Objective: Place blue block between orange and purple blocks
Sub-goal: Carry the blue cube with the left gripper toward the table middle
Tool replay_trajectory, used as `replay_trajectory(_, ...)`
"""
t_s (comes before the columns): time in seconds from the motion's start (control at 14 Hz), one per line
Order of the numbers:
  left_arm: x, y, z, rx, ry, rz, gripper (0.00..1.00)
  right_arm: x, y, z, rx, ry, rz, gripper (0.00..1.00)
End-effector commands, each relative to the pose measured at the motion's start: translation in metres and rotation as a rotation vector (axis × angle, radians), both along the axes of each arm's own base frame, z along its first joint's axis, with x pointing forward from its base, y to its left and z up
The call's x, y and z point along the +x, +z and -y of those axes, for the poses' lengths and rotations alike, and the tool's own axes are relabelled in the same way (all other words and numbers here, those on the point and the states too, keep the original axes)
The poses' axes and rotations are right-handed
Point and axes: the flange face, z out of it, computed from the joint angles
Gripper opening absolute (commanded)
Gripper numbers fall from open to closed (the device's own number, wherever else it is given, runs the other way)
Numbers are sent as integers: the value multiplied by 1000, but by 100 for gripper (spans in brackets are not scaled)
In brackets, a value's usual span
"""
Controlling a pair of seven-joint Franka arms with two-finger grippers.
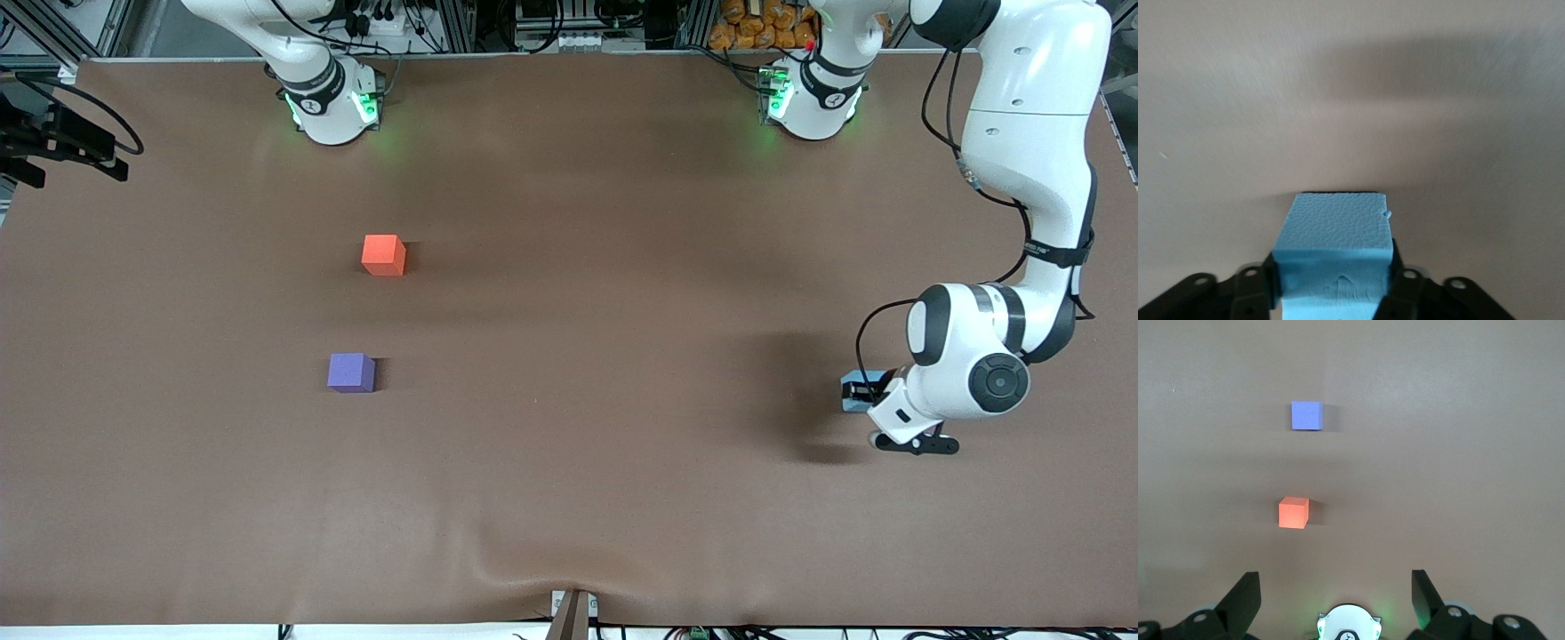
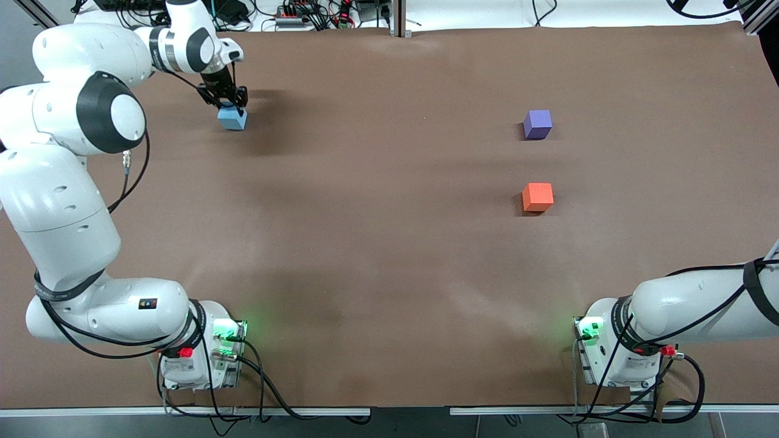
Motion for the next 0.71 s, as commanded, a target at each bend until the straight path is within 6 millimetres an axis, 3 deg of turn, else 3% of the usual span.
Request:
replay_trajectory(0.0,9,30,7,11,9,50,0,0,2,-2,-2,3,-5,100)
replay_trajectory(0.14,9,63,21,13,41,84,0,0,2,-2,-2,2,-5,100)
replay_trajectory(0.36,3,103,80,7,10,106,0,0,2,-1,-2,0,-5,100)
replay_trajectory(0.64,-16,148,191,17,50,113,0,0,2,-2,-2,2,-5,100)
